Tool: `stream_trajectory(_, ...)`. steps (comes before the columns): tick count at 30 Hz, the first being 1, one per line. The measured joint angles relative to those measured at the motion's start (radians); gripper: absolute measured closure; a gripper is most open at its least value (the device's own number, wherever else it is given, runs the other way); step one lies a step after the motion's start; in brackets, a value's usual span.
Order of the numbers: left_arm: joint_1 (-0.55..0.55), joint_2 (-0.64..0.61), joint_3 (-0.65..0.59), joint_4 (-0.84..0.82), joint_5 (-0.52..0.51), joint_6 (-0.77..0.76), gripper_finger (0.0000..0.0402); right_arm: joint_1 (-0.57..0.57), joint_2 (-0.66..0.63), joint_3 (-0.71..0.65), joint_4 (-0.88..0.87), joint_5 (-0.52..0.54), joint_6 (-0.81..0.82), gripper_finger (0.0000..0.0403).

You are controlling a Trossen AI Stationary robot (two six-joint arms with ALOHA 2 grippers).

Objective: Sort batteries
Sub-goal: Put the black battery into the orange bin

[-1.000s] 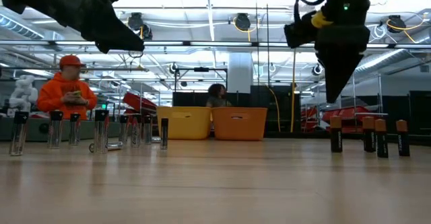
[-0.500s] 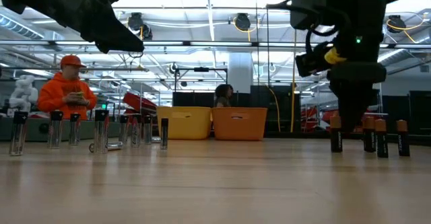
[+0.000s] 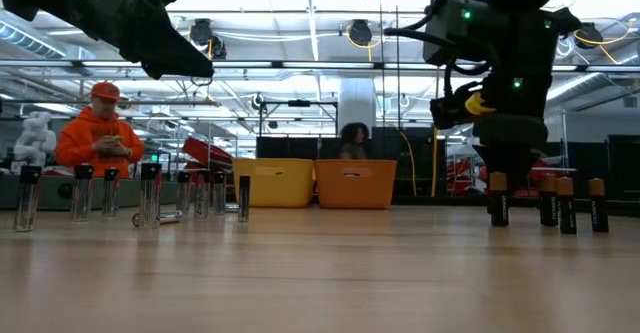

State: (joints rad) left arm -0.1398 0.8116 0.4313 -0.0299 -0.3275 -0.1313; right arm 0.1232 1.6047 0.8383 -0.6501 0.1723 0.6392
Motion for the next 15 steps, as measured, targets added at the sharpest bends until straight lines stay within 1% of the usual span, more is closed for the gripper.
stream_trajectory(5,0.000,0.000,0.000,-0.003,-0.001,0.000,0.0272,-0.012,0.000,0.000,0.028,-0.036,-0.035,0.0362)
stream_trajectory(6,0.000,0.000,0.000,-0.003,-0.001,0.000,0.0272,-0.013,-0.001,0.000,0.038,-0.040,-0.045,0.0375)
stream_trajectory(9,0.000,0.000,0.000,-0.002,-0.002,0.000,0.0272,-0.013,0.000,0.000,0.083,-0.039,-0.077,0.0375)
stream_trajectory(12,0.000,0.000,0.000,-0.001,-0.010,0.000,0.0272,-0.014,0.000,-0.002,0.166,0.034,-0.112,0.0375)
stream_trajectory(15,0.000,0.003,0.000,0.009,-0.026,-0.001,0.0272,-0.041,0.000,-0.002,0.306,0.090,-0.168,0.0375)
